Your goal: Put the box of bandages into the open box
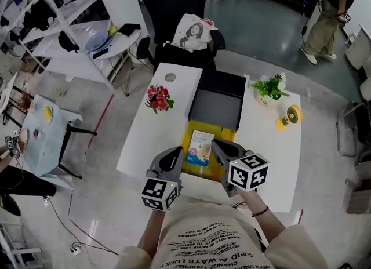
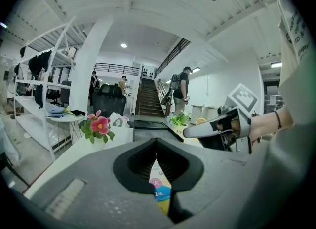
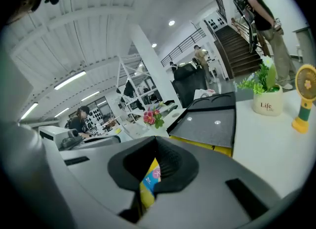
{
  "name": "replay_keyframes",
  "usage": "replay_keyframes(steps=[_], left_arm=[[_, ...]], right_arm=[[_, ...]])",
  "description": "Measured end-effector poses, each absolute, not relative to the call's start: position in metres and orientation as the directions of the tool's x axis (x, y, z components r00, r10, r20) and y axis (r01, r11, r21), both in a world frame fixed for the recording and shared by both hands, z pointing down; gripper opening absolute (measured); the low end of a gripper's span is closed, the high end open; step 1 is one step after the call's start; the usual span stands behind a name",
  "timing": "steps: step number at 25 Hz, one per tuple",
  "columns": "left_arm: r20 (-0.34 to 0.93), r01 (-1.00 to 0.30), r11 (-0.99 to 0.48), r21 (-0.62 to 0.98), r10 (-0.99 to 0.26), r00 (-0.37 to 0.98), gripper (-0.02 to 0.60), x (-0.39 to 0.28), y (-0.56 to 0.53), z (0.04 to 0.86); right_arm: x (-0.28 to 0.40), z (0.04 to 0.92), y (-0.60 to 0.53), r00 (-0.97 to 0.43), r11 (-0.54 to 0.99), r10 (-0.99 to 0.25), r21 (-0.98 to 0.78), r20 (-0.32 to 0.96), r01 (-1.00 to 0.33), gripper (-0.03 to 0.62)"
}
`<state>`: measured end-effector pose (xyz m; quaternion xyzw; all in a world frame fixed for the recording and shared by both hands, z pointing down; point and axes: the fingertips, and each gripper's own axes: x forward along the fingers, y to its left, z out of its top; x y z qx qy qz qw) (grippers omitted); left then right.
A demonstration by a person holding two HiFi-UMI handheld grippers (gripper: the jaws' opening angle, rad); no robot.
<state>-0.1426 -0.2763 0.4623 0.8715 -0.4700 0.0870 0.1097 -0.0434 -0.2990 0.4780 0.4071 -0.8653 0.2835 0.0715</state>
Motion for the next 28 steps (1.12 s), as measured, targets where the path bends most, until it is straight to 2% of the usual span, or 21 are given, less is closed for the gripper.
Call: replay_keyframes(steps=[15,23,28], left_arm=[[0.133,-0.851,-0.522,0.052,-0.841,0.524,0.021,-0.157,-0.277,0.412],[0.069,-0.862,-0.506,0.025,-0.859,0.507,0.021,-0.163,-0.279,0.388],[0.064,-0.869,-0.495,0.015,-0.867,0.495,0.021,-0.167,-0.279,0.386]], right_arm=[[-0.004,0.411,-0.292,-0.630,0.571,-0.769,-0.325,0.111,-0.754,0.005],[0.024,0.387,-0.291,-0.552,0.520,-0.833,-0.285,0.038,-0.805,0.005],[0.035,0.383,-0.292,-0.519,0.496,-0.854,-0.248,0.037,-0.832,0.005]])
